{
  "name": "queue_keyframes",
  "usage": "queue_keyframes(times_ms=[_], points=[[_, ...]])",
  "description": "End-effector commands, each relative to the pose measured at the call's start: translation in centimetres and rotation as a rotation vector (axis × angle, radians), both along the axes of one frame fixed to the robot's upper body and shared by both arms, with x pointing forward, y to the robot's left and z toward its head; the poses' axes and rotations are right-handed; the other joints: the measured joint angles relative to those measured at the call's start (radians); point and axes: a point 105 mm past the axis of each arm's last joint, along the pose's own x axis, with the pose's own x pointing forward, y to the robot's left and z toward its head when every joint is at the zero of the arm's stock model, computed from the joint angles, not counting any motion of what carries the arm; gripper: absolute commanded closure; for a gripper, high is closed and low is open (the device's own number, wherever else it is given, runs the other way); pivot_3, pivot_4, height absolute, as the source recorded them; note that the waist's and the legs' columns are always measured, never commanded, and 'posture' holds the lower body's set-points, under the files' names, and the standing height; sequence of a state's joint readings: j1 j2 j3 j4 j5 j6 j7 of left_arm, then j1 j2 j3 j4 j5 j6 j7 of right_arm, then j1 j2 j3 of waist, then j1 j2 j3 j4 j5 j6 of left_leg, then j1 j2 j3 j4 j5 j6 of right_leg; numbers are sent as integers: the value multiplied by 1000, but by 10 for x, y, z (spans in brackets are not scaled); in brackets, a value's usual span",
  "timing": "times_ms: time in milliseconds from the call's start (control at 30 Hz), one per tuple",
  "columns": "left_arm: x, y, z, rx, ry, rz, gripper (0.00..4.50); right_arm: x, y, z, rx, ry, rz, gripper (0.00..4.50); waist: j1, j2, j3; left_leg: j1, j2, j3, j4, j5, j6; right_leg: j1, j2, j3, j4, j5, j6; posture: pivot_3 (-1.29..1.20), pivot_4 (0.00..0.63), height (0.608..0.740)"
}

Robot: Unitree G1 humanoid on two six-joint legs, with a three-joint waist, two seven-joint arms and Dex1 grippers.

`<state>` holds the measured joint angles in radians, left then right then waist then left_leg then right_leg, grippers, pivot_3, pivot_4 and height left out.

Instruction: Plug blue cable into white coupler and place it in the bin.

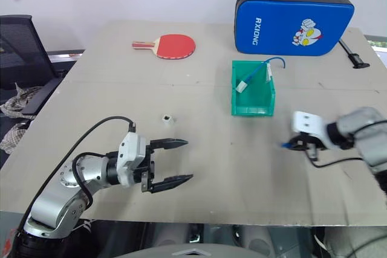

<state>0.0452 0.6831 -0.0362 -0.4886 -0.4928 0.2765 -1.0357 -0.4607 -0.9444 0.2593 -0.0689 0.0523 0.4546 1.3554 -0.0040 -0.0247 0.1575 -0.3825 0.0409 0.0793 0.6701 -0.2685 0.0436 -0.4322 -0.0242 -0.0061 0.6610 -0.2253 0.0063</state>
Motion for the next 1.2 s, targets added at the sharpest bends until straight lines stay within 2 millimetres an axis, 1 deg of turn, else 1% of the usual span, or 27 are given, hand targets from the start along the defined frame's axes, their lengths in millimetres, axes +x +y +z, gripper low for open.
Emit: queue_keyframes(times_ms=[33, 100, 167, 233, 300, 333, 367, 433, 467, 500, 600, 700, 800, 900, 1067, 1167, 1200], points=[[7, -2, 3, 17, -55, 22, 0, 7, 37, 1, -20, -32, 44, 4469, 0, 0, 0, 0, 0, 0, 0, 0, 0, 0, 0, 0, 0, 0, 0, 0, 150, 729], [14, -1, -1, 58, -70, 60, 0, 15, 56, -7, -24, -48, 72, 4469, 0, -1, 0, -1, -1, 0, 0, 0, 0, 0, -1, -1, -1, -1, -2, 0, 150, 729], [18, -1, -4, 96, -70, 70, 0, 21, 66, -15, -47, -77, 108, 4469, 2, -1, 0, -3, -2, 0, 0, 0, 0, 0, -2, -2, -2, 1, -5, 0, 150, 729], [21, -3, -7, 118, -56, 62, 0, 22, 70, -18, -13, -61, 100, 3775, 2, -3, -2, -3, -2, 0, 0, 0, 0, 0, -3, -3, -3, 2, -5, 0, 150, 729], [23, -6, -10, 125, -36, 38, 0, 22, 66, -15, 27, -73, 80, 3204, 1, -4, -2, -3, -3, 1, 0, 0, 0, 0, -4, -4, -4, 2, -5, 0, 150, 729], [25, -8, -10, 120, -30, 29, 0, 21, 64, -11, 55, -78, 74, 2621, 3, -4, -2, -3, -3, 1, 0, 0, 0, 0, -4, -4, -4, 2, -5, 0, 150, 729], [28, -10, -10, 119, -29, 27, 0, 18, 63, -3, 106, -92, 71, 2126, 3, -4, -2, -3, -3, 1, 0, 0, 0, 0, -5, -4, -4, 2, -5, 0, 150, 729], [34, -15, -11, 124, -23, 22, 0, 9, 59, 14, 215, -127, 63, 1444, 11, -4, -2, -3, -3, 0, 0, 0, 0, 0, -5, -4, -4, 2, -4, 0, 150, 729], [37, -18, -12, 130, -22, 16, 0, 2, 55, 21, 259, -137, 58, 997, 17, -4, -2, -4, -3, -1, 0, 0, 0, 0, -5, -5, -4, 2, -3, 0, 150, 729], [39, -21, -13, 133, -21, 9, 0, -5, 51, 25, 288, -143, 55, 710, 22, -3, -1, -5, -3, -3, 0, 0, 0, 0, -5, -6, -4, 3, -3, 0, 150, 729], [51, -34, -17, 147, -7, -2, 0, -25, 32, 34, 373, -188, -14, 710, 20, -3, -1, -9, -4, -6, 1, 0, 0, -1, -3, -7, -4, 3, -2, 0, 150, 729], [65, -51, -24, 170, -4, -31, 0, -51, 7, 36, 410, -296, -147, 710, 29, -3, -2, -10, -4, -9, 2, 0, 0, 0, 0, -10, -5, 2, -1, 0, 150, 729], [82, -75, -23, 176, -2, -43, 0, -69, -8, 34, 423, -381, -294, 710, 29, -3, -2, -11, -4, -9, 3, 0, 0, 0, 1, -8, -4, 1, 2, 0, 150, 729], [90, -93, -24, 210, -26, -79, 0, -87, -15, 35, 438, -441, -434, 710, 17, -3, -2, -12, -4, -9, 6, 0, 0, -1, 2, -8, -3, 0, 3, 0, 150, 729], [99, -110, -31, 278, -69, -122, 0, -108, -15, 32, 422, -474, -563, 710, 8, -2, -2, -8, -3, -8, 7, 0, 0, 0, 5, -5, 0, 0, 3, 0, 150, 729], [99, -114, -39, 329, -64, -161, 765, -115, -12, 31, 416, -473, -594, 618, 9, -2, -3, -7, -3, -8, 7, 0, 0, 0, 6, -5, 1, -1, 1, 0, 150, 729], [97, -114, -42, 345, -59, -177, 1234, -117, -11, 31, 413, -471, -598, 618, 9, -2, -3, -7, -3, -8, 7, 0, 0, 0, 6, -5, 1, -1, 1, 0, 150, 729]])
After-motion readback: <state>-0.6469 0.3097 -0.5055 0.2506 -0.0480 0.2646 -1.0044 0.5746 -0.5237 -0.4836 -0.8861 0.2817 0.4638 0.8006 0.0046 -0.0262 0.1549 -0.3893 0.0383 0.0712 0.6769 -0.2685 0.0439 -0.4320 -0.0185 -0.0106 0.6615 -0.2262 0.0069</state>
